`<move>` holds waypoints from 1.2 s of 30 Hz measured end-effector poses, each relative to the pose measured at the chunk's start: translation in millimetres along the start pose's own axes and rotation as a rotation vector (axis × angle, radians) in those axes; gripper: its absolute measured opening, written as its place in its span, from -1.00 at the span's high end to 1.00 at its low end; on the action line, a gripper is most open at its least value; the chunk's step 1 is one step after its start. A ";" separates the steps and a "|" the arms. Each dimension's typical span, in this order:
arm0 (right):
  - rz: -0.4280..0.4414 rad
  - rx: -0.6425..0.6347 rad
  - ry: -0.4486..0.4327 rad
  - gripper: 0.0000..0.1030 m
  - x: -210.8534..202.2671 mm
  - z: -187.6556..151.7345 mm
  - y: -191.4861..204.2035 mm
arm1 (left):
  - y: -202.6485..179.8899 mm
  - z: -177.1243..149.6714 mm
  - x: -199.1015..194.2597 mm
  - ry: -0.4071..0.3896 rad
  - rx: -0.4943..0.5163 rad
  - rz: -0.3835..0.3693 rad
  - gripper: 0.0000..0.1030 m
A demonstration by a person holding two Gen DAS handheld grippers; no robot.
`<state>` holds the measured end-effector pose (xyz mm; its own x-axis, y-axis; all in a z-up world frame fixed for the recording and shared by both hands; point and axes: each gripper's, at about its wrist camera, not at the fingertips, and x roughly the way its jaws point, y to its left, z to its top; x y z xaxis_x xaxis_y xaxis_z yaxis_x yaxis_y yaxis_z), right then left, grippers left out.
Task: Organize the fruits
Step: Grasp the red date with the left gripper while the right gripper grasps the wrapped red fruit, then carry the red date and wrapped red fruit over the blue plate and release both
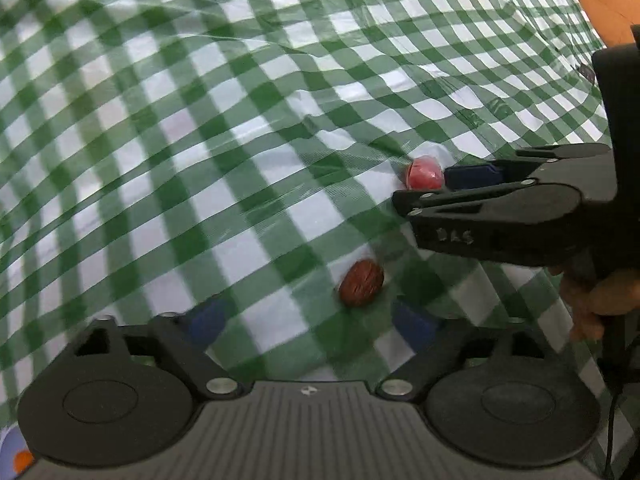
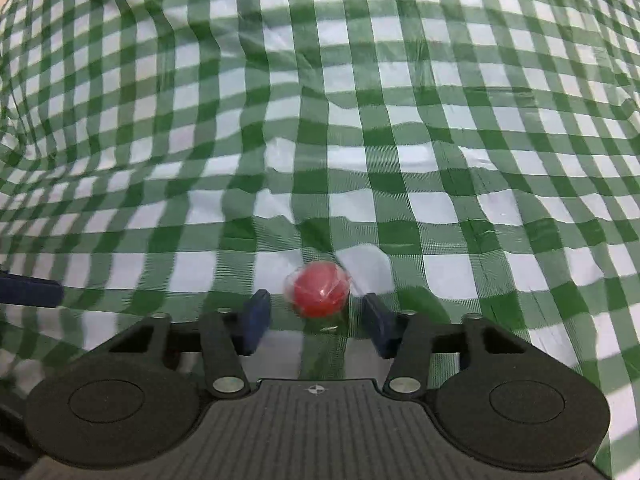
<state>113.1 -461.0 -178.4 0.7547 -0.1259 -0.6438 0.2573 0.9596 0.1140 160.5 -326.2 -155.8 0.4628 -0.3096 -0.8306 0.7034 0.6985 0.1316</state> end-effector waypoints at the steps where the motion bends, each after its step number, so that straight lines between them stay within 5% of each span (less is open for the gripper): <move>1: -0.010 -0.021 -0.023 0.01 1.3 -0.6 -0.8 | -1.4 2.7 4.9 -0.001 -0.001 -0.011 -0.57; 6: -0.020 0.002 -0.062 0.04 0.3 -2.6 -12.7 | -6.5 10.2 19.3 -0.009 0.021 -0.058 -0.25; 8: -0.040 -0.040 -0.073 0.29 -1.5 -5.1 -8.0 | -9.5 9.7 17.6 -0.022 0.036 -0.088 0.45; 9: -0.035 -0.058 -0.075 0.40 -2.7 -5.3 -5.6 | -11.9 9.5 15.4 -0.023 0.048 -0.085 0.51; 15: -0.086 -0.019 -0.121 0.41 -31.8 2.0 -2.4 | -3.4 1.4 -24.5 -0.042 0.013 -0.052 0.51; 21: -0.101 -0.064 -0.178 0.40 -104.0 -5.3 19.1 | 30.0 -27.8 -99.1 -0.032 -0.111 0.013 0.51; 36: 0.185 -0.150 -0.078 0.40 -252.3 -76.1 160.7 | 103.8 -166.9 -258.7 0.060 -0.357 0.168 0.52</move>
<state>-81.9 -255.9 -55.3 0.8264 0.0420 -0.5616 0.0222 0.9940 0.1070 23.8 -65.9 -17.6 0.5159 -0.1414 -0.8449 0.3838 0.9199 0.0804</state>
